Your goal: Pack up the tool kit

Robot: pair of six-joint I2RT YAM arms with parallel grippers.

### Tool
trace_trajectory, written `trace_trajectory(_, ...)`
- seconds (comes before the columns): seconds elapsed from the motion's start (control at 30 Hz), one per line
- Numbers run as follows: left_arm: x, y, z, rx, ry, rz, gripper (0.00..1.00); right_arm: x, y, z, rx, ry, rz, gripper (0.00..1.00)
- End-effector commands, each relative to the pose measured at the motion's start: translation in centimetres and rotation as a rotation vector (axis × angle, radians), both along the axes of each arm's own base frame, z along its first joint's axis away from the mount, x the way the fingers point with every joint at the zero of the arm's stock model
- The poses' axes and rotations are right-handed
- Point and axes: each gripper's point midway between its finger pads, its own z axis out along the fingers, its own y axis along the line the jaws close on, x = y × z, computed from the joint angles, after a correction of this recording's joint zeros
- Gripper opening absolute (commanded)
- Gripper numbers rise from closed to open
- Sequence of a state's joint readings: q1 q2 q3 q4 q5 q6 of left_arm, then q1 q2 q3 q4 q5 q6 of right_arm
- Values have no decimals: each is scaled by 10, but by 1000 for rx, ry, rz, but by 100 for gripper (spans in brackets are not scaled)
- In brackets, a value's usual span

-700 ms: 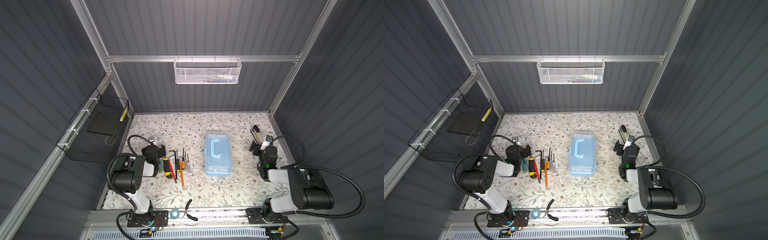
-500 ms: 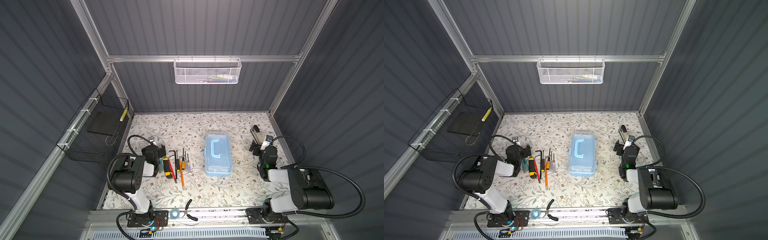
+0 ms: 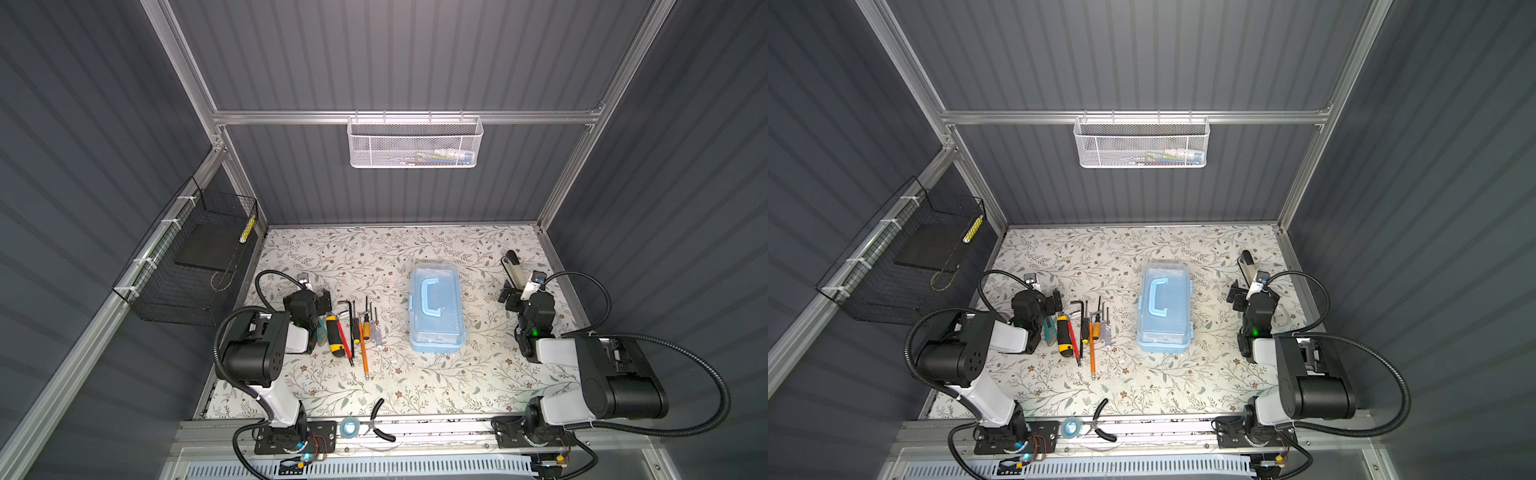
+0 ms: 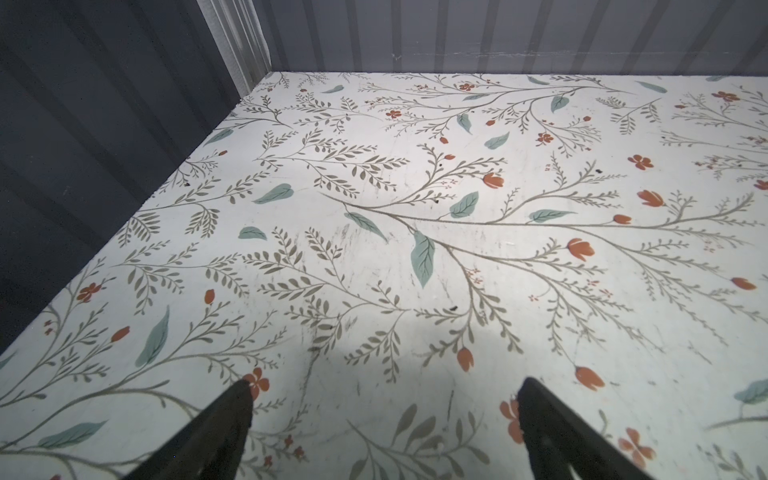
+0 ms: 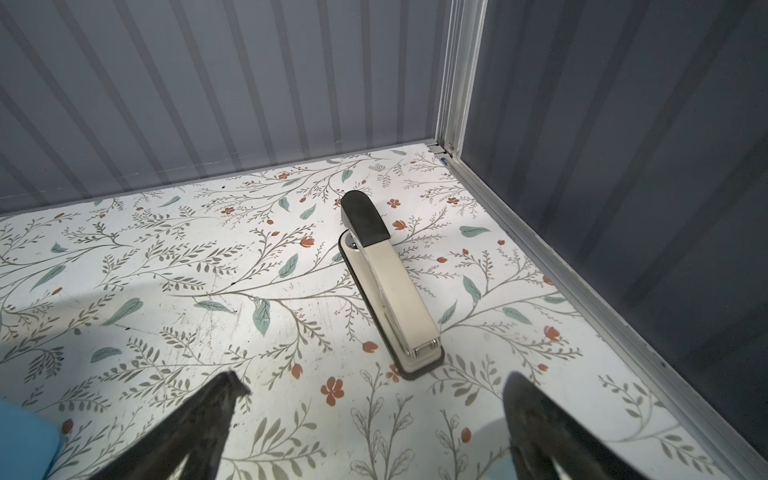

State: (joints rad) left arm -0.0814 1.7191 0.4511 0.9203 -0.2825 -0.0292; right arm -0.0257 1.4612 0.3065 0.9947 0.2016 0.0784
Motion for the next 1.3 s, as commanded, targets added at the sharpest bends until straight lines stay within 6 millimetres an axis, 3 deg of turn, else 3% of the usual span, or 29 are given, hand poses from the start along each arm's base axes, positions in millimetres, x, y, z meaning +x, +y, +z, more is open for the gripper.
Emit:
trace_trajectory(0.0,5,0,7,8,-19,-10,100,0,-1,5,5,-22,-5,99)
trace_trajectory(0.57,4,0,7,13,-21,-10,100,1,0,5,3,-20,4,99)
trace_trajectory(0.7,1,-1,26,76,-2,22,100,-4,-2,23,-41,-31,-54,99)
trace_trajectory(0.8,-1,10,44,93,40,90,100,-11,-4,44,-103,-25,-142,99)
trace_trajectory(0.9,-1,0,56,45,30,57,100,-11,-8,63,-113,47,-265,99)
trace_trajectory(1.07,-6,2,77,-99,137,164,100,-3,19,97,-138,97,-272,99)
trace_trajectory(1.17,-8,-28,94,-217,179,36,100,-4,48,109,-148,156,-203,99)
trace_trajectory(1.27,-16,-61,113,-378,182,-95,100,-12,84,116,-14,226,-59,99)
